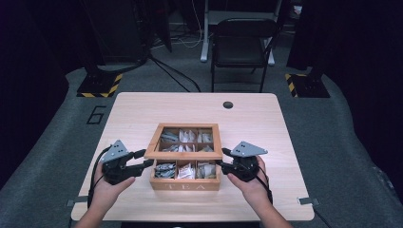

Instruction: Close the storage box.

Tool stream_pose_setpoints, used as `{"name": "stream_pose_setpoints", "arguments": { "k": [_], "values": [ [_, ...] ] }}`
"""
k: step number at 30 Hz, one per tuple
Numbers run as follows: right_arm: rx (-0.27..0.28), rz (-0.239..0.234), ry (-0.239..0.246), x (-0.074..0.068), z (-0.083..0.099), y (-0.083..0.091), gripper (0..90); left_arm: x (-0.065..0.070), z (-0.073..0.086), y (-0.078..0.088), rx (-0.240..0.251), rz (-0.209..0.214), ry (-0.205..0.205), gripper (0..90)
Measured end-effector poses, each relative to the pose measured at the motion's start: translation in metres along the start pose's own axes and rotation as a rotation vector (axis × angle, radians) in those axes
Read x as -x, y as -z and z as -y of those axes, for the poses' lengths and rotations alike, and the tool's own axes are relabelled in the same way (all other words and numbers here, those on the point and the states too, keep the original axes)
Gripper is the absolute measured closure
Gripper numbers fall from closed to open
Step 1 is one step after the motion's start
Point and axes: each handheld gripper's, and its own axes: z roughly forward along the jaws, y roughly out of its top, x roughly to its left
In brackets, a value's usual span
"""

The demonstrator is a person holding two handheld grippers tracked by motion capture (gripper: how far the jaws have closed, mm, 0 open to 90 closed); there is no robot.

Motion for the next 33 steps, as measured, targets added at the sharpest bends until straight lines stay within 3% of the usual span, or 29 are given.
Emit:
{"name": "stream_pose_setpoints", "arguments": {
  "k": [5, 13, 33],
  "values": [
    [0.001, -0.007, -0.017, -0.001, 0.006, -0.001, 54.4, 0.002, 0.003, 0.001, 0.004, 0.002, 0.014, 52.7],
    [-0.008, -0.03, -0.041, -0.003, 0.012, 0.002, 54.5, 0.003, 0.01, 0.001, -0.013, 0.012, 0.003, 52.7],
    [-0.023, -0.058, -0.04, -0.012, 0.029, 0.006, 52.3, 0.007, 0.034, -0.006, -0.003, 0.021, 0.022, 52.8]
  ]
}}
